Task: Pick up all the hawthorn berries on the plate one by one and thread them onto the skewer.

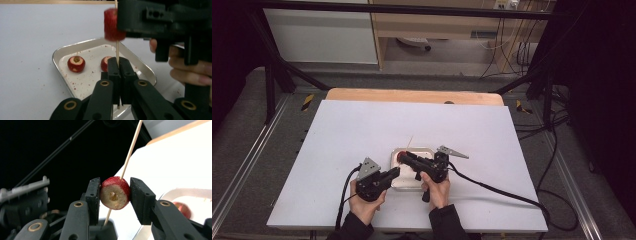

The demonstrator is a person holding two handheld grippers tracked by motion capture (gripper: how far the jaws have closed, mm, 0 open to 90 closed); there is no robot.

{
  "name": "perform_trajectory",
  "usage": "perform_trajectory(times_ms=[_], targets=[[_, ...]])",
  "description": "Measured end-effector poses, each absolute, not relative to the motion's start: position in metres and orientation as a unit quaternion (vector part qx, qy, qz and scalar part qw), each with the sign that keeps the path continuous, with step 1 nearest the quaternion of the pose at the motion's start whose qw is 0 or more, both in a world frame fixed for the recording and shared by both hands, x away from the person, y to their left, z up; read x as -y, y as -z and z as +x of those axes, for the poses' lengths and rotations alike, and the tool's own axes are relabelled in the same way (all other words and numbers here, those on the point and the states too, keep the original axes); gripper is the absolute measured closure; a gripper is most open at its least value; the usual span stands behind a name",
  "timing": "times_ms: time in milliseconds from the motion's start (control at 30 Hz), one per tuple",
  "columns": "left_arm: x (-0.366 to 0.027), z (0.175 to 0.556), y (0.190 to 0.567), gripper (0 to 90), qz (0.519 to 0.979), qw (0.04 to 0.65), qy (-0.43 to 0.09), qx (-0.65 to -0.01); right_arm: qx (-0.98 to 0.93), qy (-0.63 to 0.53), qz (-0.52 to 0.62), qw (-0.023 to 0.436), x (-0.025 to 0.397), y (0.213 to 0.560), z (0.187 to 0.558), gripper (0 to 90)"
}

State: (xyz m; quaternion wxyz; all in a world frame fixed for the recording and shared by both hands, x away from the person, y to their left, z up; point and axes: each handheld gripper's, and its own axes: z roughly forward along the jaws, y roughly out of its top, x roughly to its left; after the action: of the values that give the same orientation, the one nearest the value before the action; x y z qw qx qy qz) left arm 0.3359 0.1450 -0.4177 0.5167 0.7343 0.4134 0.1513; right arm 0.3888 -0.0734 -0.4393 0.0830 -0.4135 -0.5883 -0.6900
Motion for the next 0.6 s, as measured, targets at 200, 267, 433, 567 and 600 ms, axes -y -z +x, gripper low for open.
perform_trajectory(times_ms=[200, 267, 433, 567, 600], targets=[[-0.144, 0.338, 0.419, 88.5, 0.741, 0.513, -0.149, -0.407, 0.6, 0.679, -0.416, 0.078, 0.072, 0.441, 0.386, 61.7], [-0.144, 0.338, 0.42, 88.4, 0.745, 0.511, -0.153, -0.4, 0.606, 0.673, -0.417, 0.075, 0.073, 0.44, 0.385, 60.8], [-0.152, 0.336, 0.42, 88.4, 0.756, 0.504, -0.156, -0.387, 0.63, 0.661, -0.406, 0.031, 0.079, 0.431, 0.384, 45.3], [-0.167, 0.334, 0.423, 88.4, 0.769, 0.487, -0.159, -0.383, 0.652, 0.642, -0.402, -0.002, 0.087, 0.424, 0.384, 35.6], [-0.174, 0.333, 0.425, 88.4, 0.77, 0.483, -0.16, -0.384, 0.659, 0.636, -0.401, -0.01, 0.09, 0.422, 0.385, 32.6]])
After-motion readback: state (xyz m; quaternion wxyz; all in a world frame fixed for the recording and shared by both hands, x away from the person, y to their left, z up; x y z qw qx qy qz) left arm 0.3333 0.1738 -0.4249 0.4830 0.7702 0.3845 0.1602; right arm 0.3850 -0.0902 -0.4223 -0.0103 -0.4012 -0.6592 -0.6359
